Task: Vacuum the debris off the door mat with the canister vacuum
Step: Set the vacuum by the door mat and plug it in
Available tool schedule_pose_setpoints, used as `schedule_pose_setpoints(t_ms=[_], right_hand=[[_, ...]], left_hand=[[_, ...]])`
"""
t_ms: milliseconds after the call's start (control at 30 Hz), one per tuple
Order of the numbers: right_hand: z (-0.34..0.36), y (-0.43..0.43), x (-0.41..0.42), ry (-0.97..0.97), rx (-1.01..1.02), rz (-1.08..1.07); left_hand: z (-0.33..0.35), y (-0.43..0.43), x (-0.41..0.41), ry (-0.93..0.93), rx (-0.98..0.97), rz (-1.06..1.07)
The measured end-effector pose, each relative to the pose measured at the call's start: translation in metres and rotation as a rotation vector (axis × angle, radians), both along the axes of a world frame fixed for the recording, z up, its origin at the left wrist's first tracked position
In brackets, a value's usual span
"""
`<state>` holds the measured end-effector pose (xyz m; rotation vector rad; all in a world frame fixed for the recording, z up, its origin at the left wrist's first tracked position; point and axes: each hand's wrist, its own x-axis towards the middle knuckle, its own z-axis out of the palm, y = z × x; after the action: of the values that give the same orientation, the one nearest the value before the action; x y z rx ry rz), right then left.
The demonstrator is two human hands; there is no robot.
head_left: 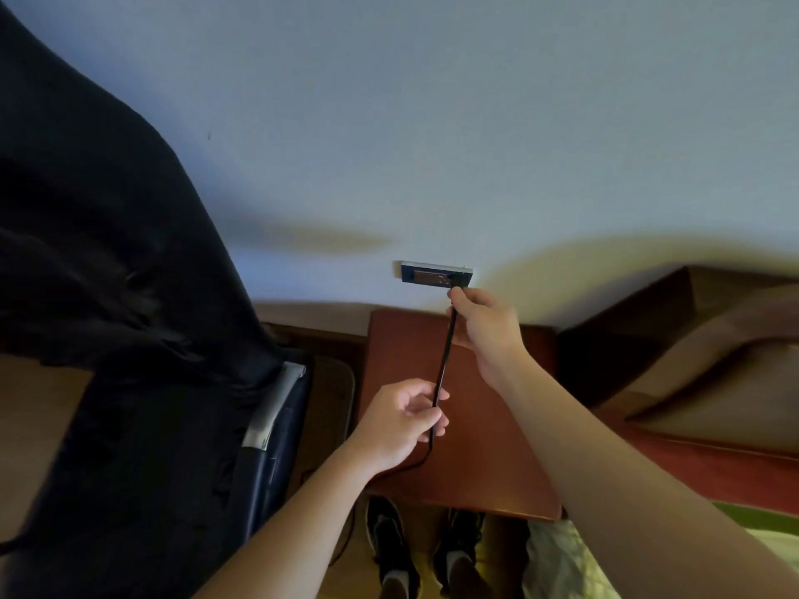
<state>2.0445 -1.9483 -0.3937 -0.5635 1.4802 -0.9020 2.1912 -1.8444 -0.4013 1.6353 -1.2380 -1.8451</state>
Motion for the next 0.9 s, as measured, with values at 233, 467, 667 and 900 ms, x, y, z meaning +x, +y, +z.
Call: schedule_pose_setpoints(t_ms=[233,467,667,900], right_hand=[[-0.053,-0.019,0.001,-0.002,0.102,-0.027],[-0.077,-0.034,0.006,0.019,0.139,-0.008],[-0.083,-0.034,0.007,0.074,0.121,0.014],[-0.085,-0.033,0.009,0.088,0.09,-0.013]], left_hand=[[-0.04,-0.015,0.0,-0.021,0.069,0.026],[-0.061,-0.025,0.0,-0.017,0.128,0.084],[-0.069,-0.027,-0.001,-0.023,0.158,0.084],[-0.073,-0.029,-0.002,-0.019,0.168,0.087]])
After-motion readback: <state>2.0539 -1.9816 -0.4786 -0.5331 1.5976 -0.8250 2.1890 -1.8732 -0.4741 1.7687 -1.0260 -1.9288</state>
